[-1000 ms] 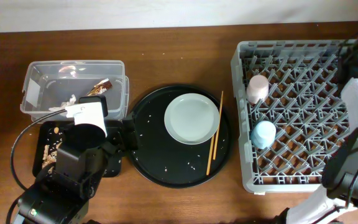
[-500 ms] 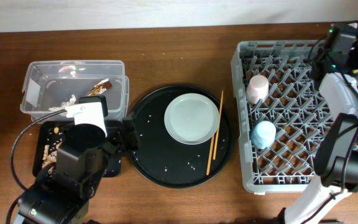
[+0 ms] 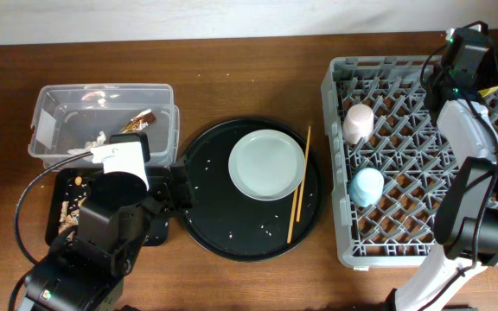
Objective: Sort waste into correct bins and load items into the dishwasher rack
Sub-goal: 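Lower the yellow bowl into the rack's back right area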
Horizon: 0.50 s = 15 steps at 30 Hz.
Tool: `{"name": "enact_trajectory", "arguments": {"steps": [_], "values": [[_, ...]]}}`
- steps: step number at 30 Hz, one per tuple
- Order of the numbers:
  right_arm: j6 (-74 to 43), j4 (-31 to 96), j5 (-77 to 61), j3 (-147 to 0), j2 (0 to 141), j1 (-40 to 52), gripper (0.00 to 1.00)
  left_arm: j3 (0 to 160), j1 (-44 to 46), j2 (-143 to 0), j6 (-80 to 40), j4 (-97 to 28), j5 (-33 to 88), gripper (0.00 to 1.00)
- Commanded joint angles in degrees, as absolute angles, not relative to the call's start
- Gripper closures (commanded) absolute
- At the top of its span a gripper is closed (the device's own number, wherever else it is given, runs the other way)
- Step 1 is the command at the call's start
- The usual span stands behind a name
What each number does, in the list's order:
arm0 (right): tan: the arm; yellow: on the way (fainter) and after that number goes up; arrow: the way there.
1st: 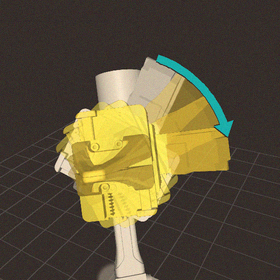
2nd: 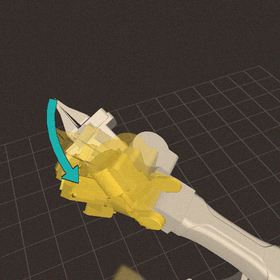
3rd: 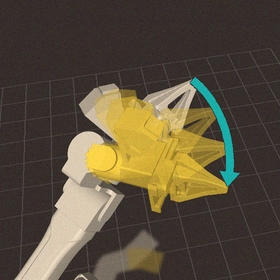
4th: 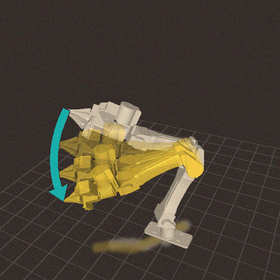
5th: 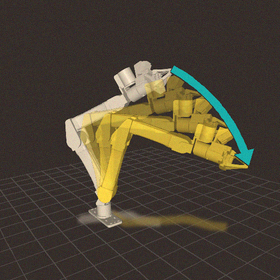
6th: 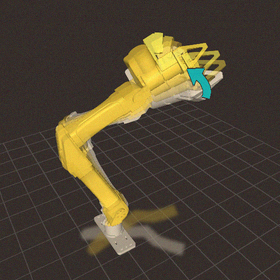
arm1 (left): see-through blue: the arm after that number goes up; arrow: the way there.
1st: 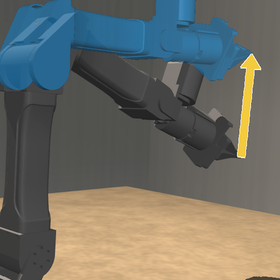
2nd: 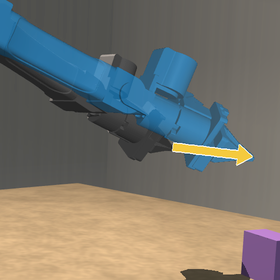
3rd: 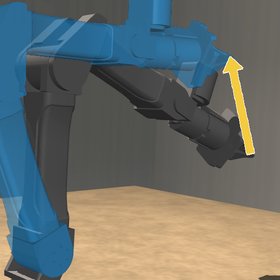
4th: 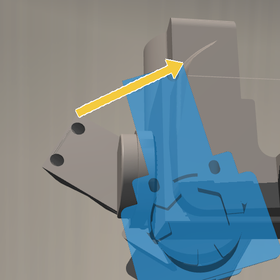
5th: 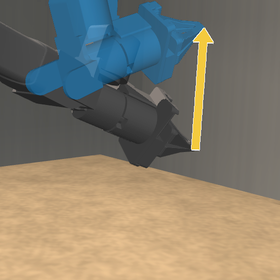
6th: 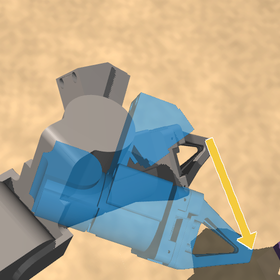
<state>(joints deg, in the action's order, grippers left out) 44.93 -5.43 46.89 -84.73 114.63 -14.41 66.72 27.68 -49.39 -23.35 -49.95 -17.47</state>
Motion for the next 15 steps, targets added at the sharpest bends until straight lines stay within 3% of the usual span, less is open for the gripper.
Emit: {"name": "enact_trajectory", "arguments": {"steps": [1,15], "values": [[48.6,-4.6,47.2,-84.8,114.8,-14.2,0.96,67.4,27.5,-49.2,-22.7,-49.8,-18.4,0.01],[48.6,0.7,47.4,-84.6,114.9,-11.0,0.96,67.4,27.5,-49.2,-22.7,-49.8,-18.4,0.01]]}}
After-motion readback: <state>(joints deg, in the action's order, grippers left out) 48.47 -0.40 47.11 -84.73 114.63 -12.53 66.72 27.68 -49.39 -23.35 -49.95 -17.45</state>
